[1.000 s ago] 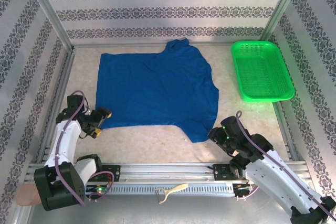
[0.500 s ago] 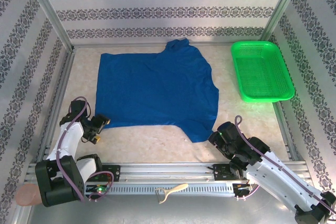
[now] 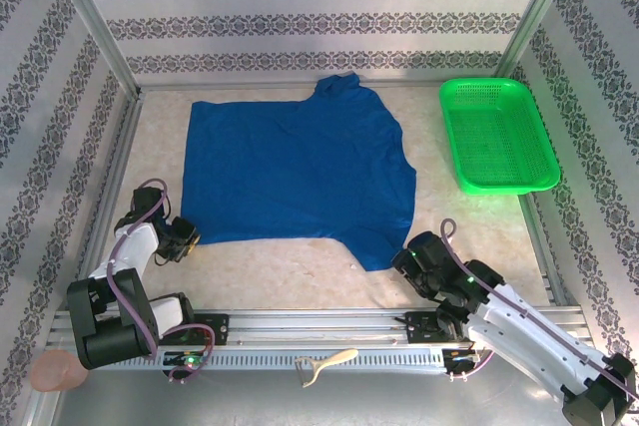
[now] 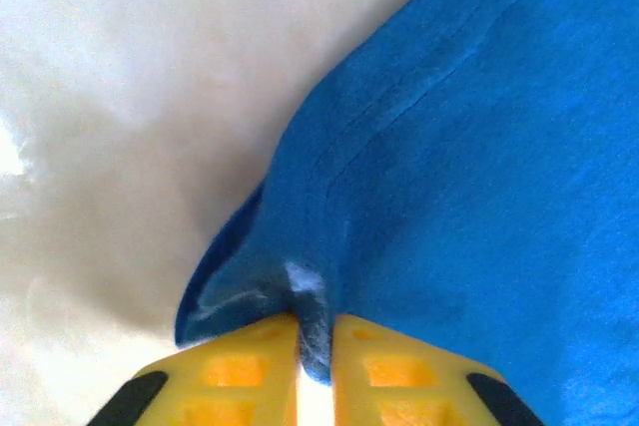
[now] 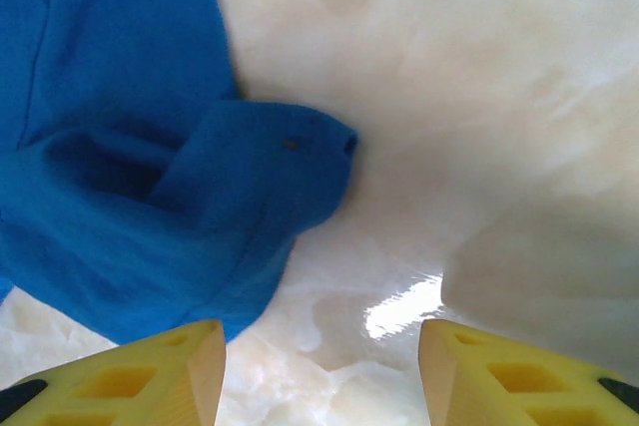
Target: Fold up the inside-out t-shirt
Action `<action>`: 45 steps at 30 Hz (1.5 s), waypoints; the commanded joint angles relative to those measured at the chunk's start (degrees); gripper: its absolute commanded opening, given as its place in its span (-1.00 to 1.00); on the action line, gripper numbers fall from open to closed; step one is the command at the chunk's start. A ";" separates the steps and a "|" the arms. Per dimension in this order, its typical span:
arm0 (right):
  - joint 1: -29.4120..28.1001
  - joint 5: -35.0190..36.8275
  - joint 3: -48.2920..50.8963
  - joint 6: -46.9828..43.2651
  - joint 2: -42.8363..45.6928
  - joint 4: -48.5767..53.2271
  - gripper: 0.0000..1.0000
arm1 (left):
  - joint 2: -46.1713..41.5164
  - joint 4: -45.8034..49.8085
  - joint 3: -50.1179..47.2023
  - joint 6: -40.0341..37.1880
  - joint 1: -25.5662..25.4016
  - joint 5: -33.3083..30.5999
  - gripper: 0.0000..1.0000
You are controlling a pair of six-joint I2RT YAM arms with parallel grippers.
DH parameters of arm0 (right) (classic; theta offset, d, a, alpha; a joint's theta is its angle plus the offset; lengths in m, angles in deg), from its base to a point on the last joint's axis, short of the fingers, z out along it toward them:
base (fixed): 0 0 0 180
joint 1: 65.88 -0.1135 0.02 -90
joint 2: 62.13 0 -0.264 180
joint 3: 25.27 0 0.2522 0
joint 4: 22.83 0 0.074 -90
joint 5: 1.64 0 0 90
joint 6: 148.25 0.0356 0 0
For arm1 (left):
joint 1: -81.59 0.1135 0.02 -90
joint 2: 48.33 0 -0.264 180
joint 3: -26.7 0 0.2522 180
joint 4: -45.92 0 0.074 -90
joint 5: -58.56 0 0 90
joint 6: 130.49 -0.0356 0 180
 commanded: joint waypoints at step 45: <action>3.95 -0.59 -12.83 -8.88 -10.37 -9.17 -1.00 | -4.23 7.94 15.01 -9.22 1.39 4.82 -1.00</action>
